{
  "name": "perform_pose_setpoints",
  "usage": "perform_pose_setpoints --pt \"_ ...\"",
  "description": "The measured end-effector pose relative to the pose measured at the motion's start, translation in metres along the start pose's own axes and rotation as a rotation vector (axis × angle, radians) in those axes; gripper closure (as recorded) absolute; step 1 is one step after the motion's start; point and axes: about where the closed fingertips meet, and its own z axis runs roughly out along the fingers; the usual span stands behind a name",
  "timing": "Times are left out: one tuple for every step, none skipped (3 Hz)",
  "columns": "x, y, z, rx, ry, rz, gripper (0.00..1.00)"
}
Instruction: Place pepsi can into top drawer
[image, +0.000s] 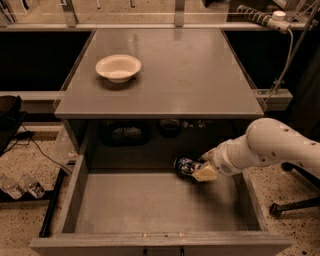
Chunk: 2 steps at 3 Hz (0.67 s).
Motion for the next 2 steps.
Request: perform_pose_setpoints --pt "0.0007 -0.0005 0.0019 -0.002 0.001 0.005 0.81" --pt "0.0007 -0.0005 0.0019 -0.002 0.001 0.005 0.58"
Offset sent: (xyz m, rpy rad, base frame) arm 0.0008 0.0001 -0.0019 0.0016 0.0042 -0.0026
